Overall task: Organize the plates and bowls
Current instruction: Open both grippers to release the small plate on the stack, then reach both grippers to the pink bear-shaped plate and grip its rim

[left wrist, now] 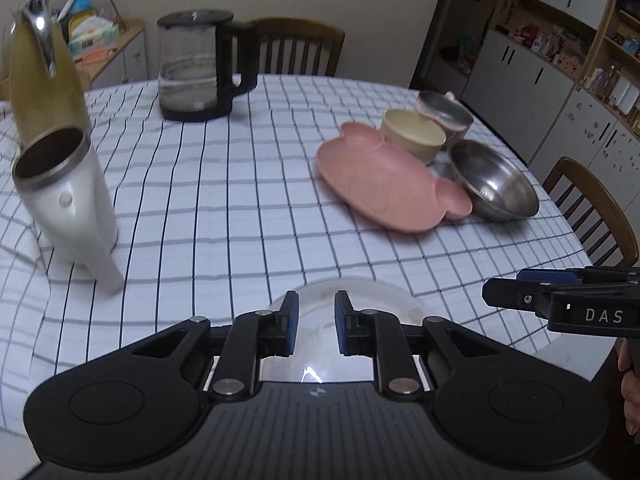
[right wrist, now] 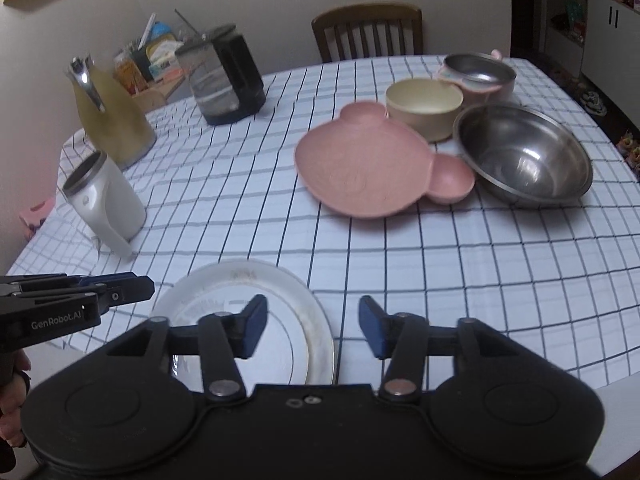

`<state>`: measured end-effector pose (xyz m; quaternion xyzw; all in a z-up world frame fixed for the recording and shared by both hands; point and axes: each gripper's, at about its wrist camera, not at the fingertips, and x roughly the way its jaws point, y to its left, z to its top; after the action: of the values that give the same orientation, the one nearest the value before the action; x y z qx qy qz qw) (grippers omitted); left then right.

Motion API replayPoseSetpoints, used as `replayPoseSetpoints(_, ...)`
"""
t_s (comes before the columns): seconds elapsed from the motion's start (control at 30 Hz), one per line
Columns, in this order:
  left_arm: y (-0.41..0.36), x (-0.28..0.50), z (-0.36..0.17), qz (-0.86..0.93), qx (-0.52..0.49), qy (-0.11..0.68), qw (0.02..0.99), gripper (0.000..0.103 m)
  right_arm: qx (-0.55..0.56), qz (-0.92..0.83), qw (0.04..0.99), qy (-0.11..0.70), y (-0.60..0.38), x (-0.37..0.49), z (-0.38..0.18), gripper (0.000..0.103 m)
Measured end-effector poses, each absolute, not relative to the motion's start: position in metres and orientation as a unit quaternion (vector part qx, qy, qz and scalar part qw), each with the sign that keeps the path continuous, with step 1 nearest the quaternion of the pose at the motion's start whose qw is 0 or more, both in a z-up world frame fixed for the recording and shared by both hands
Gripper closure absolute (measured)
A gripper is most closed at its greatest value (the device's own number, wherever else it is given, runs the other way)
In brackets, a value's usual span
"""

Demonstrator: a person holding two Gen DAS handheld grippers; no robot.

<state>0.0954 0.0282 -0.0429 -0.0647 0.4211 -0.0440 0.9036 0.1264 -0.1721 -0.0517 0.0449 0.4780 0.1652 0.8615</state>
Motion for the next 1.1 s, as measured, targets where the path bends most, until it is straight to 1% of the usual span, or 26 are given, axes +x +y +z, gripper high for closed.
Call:
replayPoseSetpoints(0.07, 0.025, 0.101, -0.037, -0.048, -0.061, 0.412, 0.908, 0.077, 0.049, 0.162, 0.869, 0.465, -0.176, 0.129, -0.043, 0.043)
replayPoseSetpoints(0.1, 0.024, 0.103, -0.035, -0.051, -0.061, 0.408, 0.909, 0.072, 0.052, 0.160, 0.872, 0.459, -0.178, 0.130, -0.040, 0.040)
replayPoseSetpoints(0.17, 0.021, 0.109, -0.030, -0.055, -0.057, 0.400, 0.913, 0.062, 0.055, 0.154, 0.878, 0.449, -0.180, 0.134, -0.035, 0.036)
replayPoseSetpoints(0.2, 0.020, 0.113, -0.028, -0.055, -0.055, 0.395, 0.915, 0.049, 0.055, 0.151, 0.881, 0.445, -0.182, 0.136, -0.032, 0.034)
replayPoseSetpoints(0.23, 0.019, 0.116, -0.026, -0.055, -0.054, 0.389, 0.918, 0.042, 0.055, 0.147, 0.884, 0.440, -0.183, 0.138, -0.031, 0.033)
replayPoseSetpoints(0.3, 0.017, 0.123, -0.023, -0.060, -0.053, 0.378, 0.922, 0.040, 0.055, 0.139, 0.889, 0.434, -0.185, 0.142, -0.028, 0.028)
replayPoseSetpoints(0.37, 0.015, 0.132, -0.021, -0.063, -0.050, 0.375, 0.924, 0.039, 0.057, 0.131, 0.893, 0.427, -0.188, 0.145, -0.026, 0.025)
replayPoseSetpoints(0.43, 0.013, 0.142, -0.020, -0.066, -0.044, 0.372, 0.925, 0.030, 0.061, 0.124, 0.895, 0.423, -0.191, 0.149, -0.025, 0.024)
replayPoseSetpoints(0.5, 0.010, 0.154, -0.019, -0.069, -0.039, 0.365, 0.928, 0.027, 0.065, 0.118, 0.897, 0.421, -0.192, 0.154, -0.026, 0.022)
replayPoseSetpoints(0.57, 0.008, 0.169, -0.018, -0.072, -0.035, 0.363, 0.929, 0.027, 0.066, 0.109, 0.900, 0.418, -0.193, 0.159, -0.027, 0.017)
replayPoseSetpoints(0.6, 0.008, 0.177, -0.019, -0.072, -0.035, 0.364, 0.928, 0.026, 0.066, 0.104, 0.901, 0.416, -0.194, 0.161, -0.028, 0.013)
replayPoseSetpoints(0.63, 0.007, 0.186, -0.020, -0.073, -0.036, 0.367, 0.927, 0.025, 0.066, 0.100, 0.903, 0.413, -0.194, 0.163, -0.029, 0.007)
replayPoseSetpoints(0.7, 0.007, 0.204, -0.023, -0.071, -0.037, 0.372, 0.925, 0.025, 0.070, 0.089, 0.908, 0.404, -0.195, 0.168, -0.031, 0.000)
replayPoseSetpoints(0.77, 0.007, 0.223, -0.029, -0.072, -0.037, 0.383, 0.920, 0.025, 0.070, 0.078, 0.912, 0.398, -0.197, 0.174, -0.035, 0.000)
replayPoseSetpoints(1.1, -0.002, 0.319, -0.070, -0.102, -0.009, 0.431, 0.897, 0.025, 0.081, 0.029, 0.897, 0.434, -0.208, 0.214, -0.082, 0.000)
